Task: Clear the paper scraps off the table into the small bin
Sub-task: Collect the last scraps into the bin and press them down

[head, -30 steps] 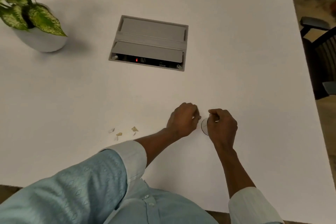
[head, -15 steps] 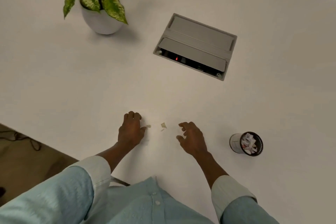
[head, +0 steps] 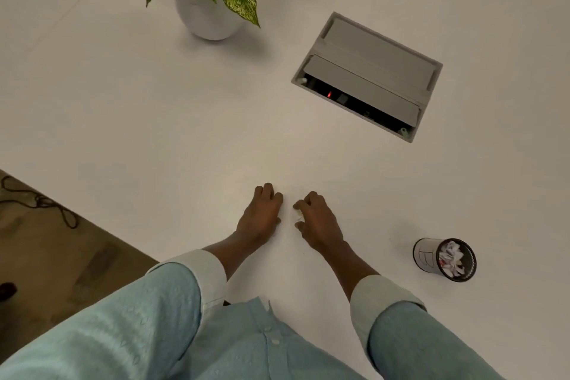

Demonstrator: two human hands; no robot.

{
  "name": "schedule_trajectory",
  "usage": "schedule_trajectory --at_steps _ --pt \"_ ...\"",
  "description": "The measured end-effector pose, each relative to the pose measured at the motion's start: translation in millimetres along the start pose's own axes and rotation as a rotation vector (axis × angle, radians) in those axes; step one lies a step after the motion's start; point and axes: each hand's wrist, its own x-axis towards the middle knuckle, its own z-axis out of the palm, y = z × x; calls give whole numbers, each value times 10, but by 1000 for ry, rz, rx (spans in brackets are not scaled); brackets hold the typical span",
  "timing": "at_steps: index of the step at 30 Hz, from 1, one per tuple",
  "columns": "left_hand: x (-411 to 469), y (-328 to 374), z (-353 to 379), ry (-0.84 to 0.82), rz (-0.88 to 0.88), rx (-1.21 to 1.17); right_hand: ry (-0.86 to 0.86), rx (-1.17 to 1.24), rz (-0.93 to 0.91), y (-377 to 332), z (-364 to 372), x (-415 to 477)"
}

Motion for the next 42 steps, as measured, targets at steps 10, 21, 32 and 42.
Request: schedule_trajectory --at_steps 10,21,32,42 --pt "-125 -137 -109 -66 19 -63 37 -16 46 -68 154 -122" --pt "-110 -176 -173 -39 -175 -390 50 292 257 -99 261 -282" --pt "-393 -496 -220 108 -512 -1187 77 397 216 -351 367 -337" --pt "-575 -611 -229 53 -718 -1678 -16 103 -23 -634 505 -292"
